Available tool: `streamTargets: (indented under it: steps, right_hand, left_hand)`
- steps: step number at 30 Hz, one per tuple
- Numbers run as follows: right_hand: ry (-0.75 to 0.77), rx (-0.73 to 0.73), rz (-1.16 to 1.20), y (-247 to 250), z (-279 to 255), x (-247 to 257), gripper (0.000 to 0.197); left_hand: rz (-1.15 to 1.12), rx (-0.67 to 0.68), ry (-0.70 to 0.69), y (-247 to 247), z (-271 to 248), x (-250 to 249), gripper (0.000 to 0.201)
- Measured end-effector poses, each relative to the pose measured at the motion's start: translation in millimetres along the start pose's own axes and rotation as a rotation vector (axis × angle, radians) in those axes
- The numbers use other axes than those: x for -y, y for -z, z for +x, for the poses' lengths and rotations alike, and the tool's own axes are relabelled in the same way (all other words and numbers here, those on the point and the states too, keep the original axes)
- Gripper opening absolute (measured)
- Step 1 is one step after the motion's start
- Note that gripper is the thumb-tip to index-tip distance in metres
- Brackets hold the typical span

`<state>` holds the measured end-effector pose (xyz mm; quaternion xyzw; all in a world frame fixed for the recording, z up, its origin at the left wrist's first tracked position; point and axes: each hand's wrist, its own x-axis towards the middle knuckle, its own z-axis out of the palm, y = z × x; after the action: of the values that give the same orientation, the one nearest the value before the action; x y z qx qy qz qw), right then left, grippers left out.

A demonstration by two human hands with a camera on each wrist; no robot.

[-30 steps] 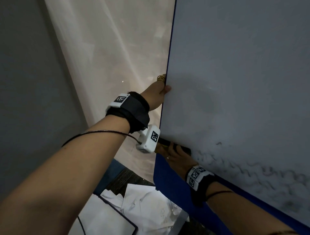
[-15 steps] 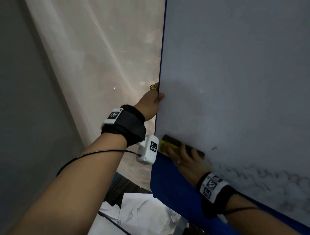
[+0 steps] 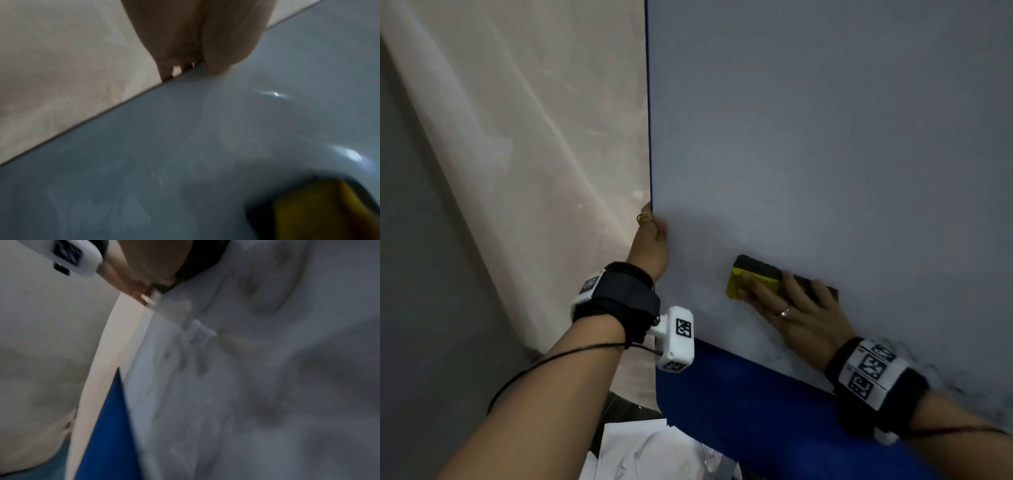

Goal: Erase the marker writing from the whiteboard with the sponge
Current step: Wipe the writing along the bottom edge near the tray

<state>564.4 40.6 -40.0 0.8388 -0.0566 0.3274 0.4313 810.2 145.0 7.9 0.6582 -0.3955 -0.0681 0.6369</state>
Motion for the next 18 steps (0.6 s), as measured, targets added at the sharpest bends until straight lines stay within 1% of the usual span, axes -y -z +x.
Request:
streamTargets:
  steps: [1,2,3,4,5,6,7,8,9,10,11,12,14,15,17,18]
  right_hand:
    - [-0.024,0.016,0.023,-2,0,4,0.052]
    - [-0.027,0.046,0.032,-7,-6,15,0.053]
    - [0.016,0.085,0.036,-15,-15,30,0.053]
    - [0.118,0.138,0.048,-24,-27,46,0.049]
    - [0.249,0.224,0.054,-32,-41,62,0.042]
    - [0.359,0.332,0.049,-37,-52,72,0.035]
    - [0.421,0.435,0.046,-38,-58,77,0.035]
    - [0.452,0.506,0.052,-37,-59,76,0.039]
    - [0.467,0.542,0.046,-36,-58,73,0.041]
    - [0.482,0.524,0.032,-33,-57,70,0.041]
    - [0.485,0.487,0.016,-29,-57,65,0.042]
    - [0.463,0.429,0.011,-25,-56,57,0.046]
    - [0.315,0.287,0.049,-13,-50,30,0.058]
    - [0.217,0.201,0.057,-5,-46,12,0.061]
    - [0.049,0.071,0.013,14,-40,-20,0.058]
    - [0.007,0.047,-0.012,20,-40,-32,0.055]
  left_hand:
    - [0.030,-0.059,-0.088,-5,-8,1,0.055]
    - [0.120,-0.116,-0.193,-10,-16,1,0.068]
    - [0.253,-0.134,-0.297,-13,-24,-3,0.081]
    - [0.408,-0.097,-0.402,-16,-32,-9,0.091]
    - [0.585,-0.026,-0.535,-18,-40,-17,0.096]
    - [0.776,0.055,-0.677,-21,-47,-26,0.097]
    - [0.981,0.151,-0.782,-24,-51,-34,0.096]
    - [1.169,0.244,-0.825,-27,-54,-42,0.095]
    - [1.297,0.336,-0.809,-30,-55,-45,0.095]
    - [1.356,0.406,-0.748,-32,-55,-45,0.096]
    - [1.360,0.418,-0.701,-33,-55,-43,0.099]
    - [1.343,0.381,-0.704,-35,-55,-39,0.102]
    - [1.348,0.310,-0.736,-41,-57,-32,0.106]
    - [1.342,0.300,-0.722,-43,-57,-32,0.106]
    - [1.337,0.319,-0.680,-47,-59,-36,0.106]
    - [1.342,0.349,-0.645,-49,-60,-38,0.105]
